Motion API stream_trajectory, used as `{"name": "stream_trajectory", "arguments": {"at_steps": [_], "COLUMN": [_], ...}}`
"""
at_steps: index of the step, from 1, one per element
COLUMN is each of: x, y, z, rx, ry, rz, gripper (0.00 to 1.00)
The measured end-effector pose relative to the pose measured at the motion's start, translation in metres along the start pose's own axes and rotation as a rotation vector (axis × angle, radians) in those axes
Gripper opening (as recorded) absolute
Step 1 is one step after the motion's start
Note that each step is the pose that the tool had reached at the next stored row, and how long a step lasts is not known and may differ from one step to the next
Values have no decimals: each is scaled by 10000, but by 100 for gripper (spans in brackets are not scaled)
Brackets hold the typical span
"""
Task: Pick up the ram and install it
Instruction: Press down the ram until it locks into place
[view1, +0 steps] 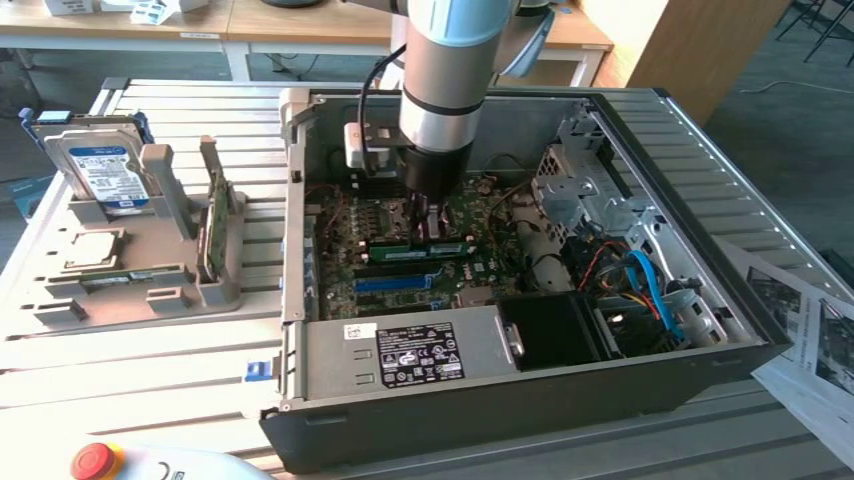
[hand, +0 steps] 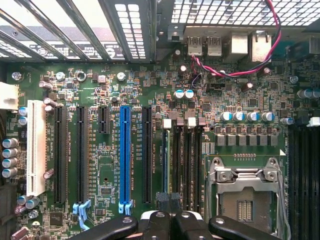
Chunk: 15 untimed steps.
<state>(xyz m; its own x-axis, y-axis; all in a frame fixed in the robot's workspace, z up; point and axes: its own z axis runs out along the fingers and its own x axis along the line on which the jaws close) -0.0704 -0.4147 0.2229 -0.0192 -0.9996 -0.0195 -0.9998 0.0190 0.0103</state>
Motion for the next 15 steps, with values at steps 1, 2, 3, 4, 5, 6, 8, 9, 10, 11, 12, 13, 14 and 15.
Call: {"name": "stream_trajectory", "arguments": {"at_steps": [1, 2, 3, 4, 5, 6, 8, 9, 10, 11, 12, 13, 14, 15], "x": [0, 0, 0, 0, 0, 0, 0, 0, 1, 0, 0, 0, 0, -2], "y": [0, 1, 1, 1, 1, 1, 1, 1, 1, 2, 1, 2, 1, 1], "z": [1, 2, 4, 6, 8, 9, 12, 12, 13, 14, 14, 14, 10, 2], "rx": [1, 0, -1, 0, -1, -1, 0, 0, -1, 0, 0, 0, 2, 7], "ry": [0, 2, 2, -1, -1, 0, 0, 1, 2, 1, 1, 1, -5, -16], "rz": [-1, 0, 0, 0, 1, 1, 1, 0, 0, 0, 0, 0, 0, 1], "gripper": [11, 11, 11, 11, 11, 11, 11, 11, 11, 11, 11, 11, 11, 11]}}
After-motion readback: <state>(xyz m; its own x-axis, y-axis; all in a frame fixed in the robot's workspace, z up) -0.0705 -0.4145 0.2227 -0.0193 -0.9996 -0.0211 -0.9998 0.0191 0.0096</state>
